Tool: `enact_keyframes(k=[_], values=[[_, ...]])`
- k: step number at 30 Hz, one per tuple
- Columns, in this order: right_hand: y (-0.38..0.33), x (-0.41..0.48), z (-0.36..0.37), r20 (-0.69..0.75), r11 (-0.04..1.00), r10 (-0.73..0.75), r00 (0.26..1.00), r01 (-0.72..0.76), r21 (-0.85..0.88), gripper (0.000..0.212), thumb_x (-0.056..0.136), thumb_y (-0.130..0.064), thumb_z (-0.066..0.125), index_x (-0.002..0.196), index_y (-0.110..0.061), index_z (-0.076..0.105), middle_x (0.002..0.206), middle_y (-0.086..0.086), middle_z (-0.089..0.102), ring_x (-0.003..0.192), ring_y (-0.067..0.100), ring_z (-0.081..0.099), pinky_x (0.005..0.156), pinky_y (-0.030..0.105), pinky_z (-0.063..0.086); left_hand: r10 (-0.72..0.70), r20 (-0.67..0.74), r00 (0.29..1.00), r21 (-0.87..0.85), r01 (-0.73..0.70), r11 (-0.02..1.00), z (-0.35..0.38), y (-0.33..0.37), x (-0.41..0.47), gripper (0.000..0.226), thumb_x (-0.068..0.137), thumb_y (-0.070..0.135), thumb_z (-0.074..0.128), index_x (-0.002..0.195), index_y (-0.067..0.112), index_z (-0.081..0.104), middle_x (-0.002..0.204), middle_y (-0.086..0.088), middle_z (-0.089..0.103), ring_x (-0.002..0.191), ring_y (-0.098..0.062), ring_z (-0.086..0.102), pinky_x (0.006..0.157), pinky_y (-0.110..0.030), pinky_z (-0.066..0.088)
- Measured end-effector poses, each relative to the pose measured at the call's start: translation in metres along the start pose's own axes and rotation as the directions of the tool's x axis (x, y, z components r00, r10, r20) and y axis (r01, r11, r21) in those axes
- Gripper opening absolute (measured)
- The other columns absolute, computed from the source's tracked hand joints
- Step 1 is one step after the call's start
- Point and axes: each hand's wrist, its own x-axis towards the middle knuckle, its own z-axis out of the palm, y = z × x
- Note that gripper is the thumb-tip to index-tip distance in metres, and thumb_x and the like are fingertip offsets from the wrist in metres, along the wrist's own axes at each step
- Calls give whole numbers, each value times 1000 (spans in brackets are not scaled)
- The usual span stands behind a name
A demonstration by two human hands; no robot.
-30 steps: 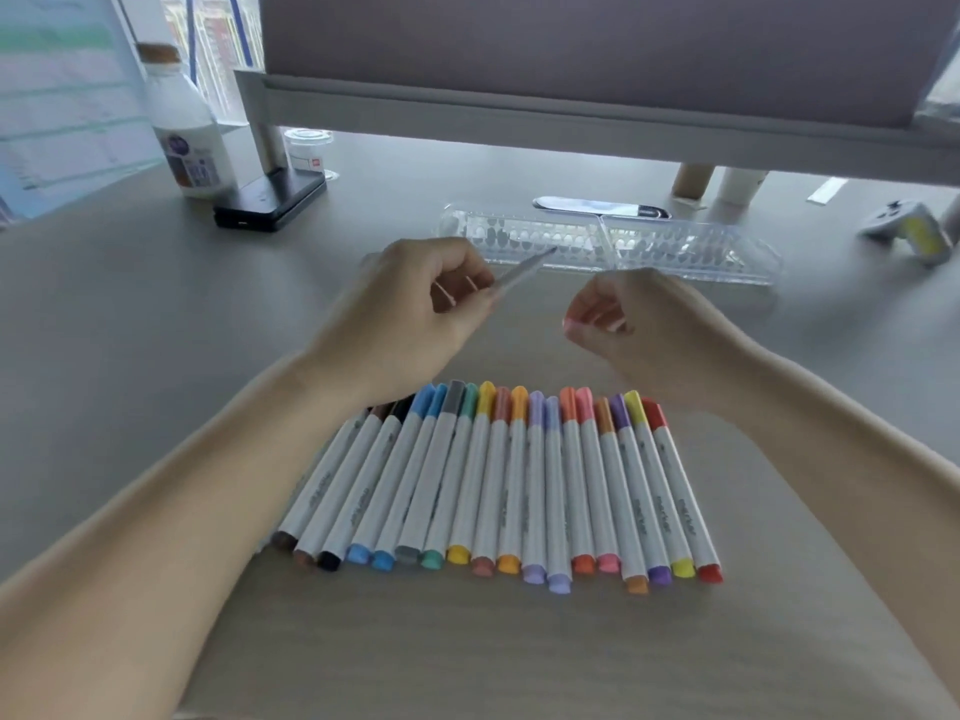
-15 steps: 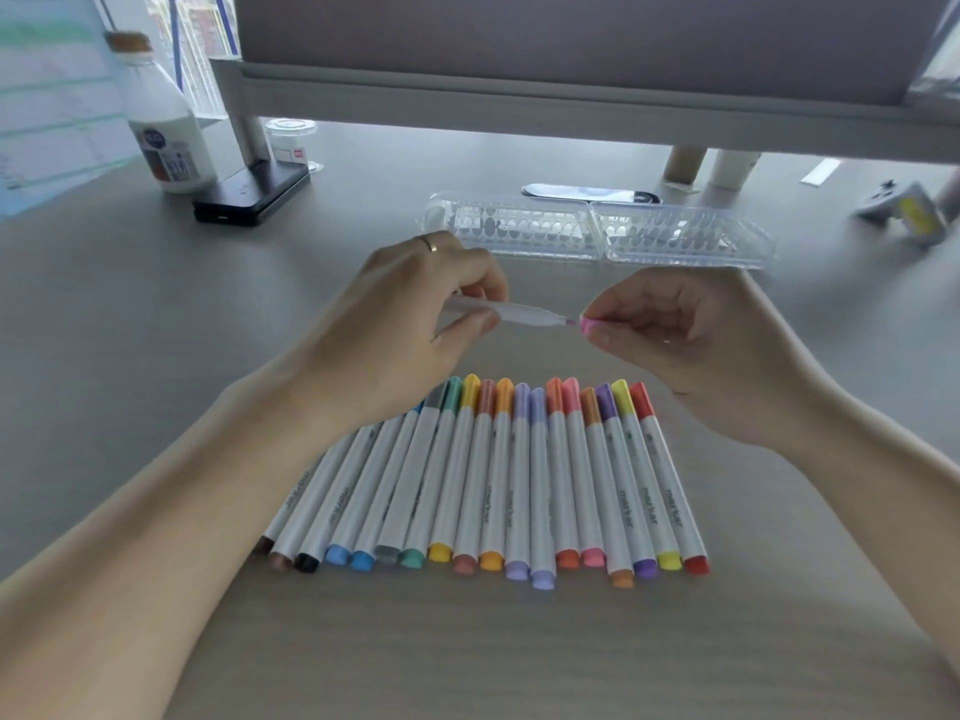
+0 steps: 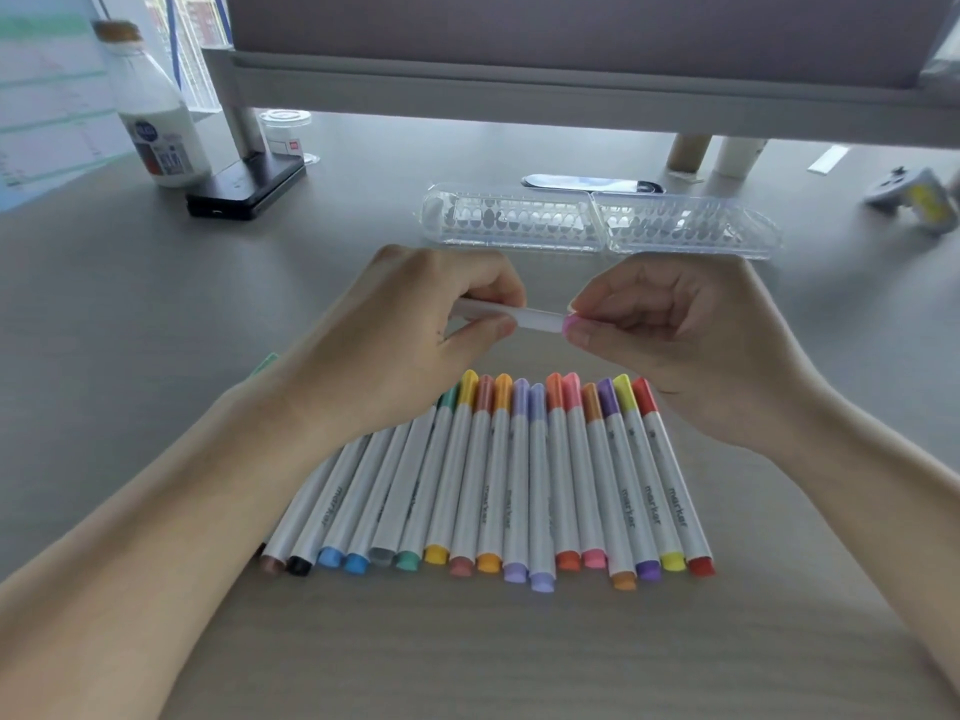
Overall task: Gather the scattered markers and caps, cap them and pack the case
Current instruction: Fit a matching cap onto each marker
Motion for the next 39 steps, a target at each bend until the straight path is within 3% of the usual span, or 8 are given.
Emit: enact_keyframes(k=[6,10,17,21,25,28,32,39], values=[[-2,-3,2,-10,998,-17,1000,18,65,19,77,-3,84,91,-13,76,81,3,80,78,18,78,82,38,64,-5,7,1000,-35,5,999,-3,2,0,7,94,23,75,100,27,77,89,16,74,91,3,67,80,-17,51],[-1,-1,4,-37,993,-28,999,32,110,23,72,-16,84,93,-12,76,86,5,80,82,19,77,82,33,63,-11,-22,1000,-43,10,999,-2,2,1,8,93,24,76,100,27,78,89,16,74,89,3,68,80,-21,53],[-3,6,-8,-98,875,152,984,-88,476,35,74,-32,78,104,-15,73,90,6,78,76,11,66,76,19,56,48,-22,999,-165,-51,985,0,17,-1,11,97,33,69,97,26,77,84,18,74,84,-2,71,75,-19,54],[2,9,-35,-264,939,218,940,-128,318,16,100,-25,63,92,-17,74,72,-3,71,62,6,57,58,17,49,3,-53,999,-138,-10,990,-2,8,-2,25,104,36,57,94,24,76,84,15,74,84,-1,70,76,-23,54],[2,3,-49,-171,965,249,953,-259,-41,19,101,-16,61,87,-8,72,63,0,67,53,11,53,49,21,45,25,-28,999,-93,-27,995,2,8,-1,17,99,32,62,94,24,76,81,16,72,83,-5,68,73,-22,51],[0,-2,-48,-43,901,292,955,-290,-323,19,98,-28,66,86,-14,72,64,5,71,49,13,57,55,32,49,60,10,998,-58,-60,997,4,9,-2,18,97,33,62,94,24,76,81,17,72,82,-3,67,72,-18,50],[1,-13,-39,8,776,334,943,-270,-571,22,95,-38,68,79,-24,70,61,-5,71,45,2,60,59,27,49,83,30,996,-14,-82,996,4,5,-4,16,97,31,64,93,22,77,81,15,73,79,-1,66,73,-18,51],[-1,-19,-34,-31,644,318,948,-240,-727,20,98,-41,64,84,-27,67,75,-8,70,66,9,65,57,25,45,77,45,996,7,-77,997,3,3,-4,14,98,30,64,94,24,76,81,17,72,79,2,66,73,-13,50]])
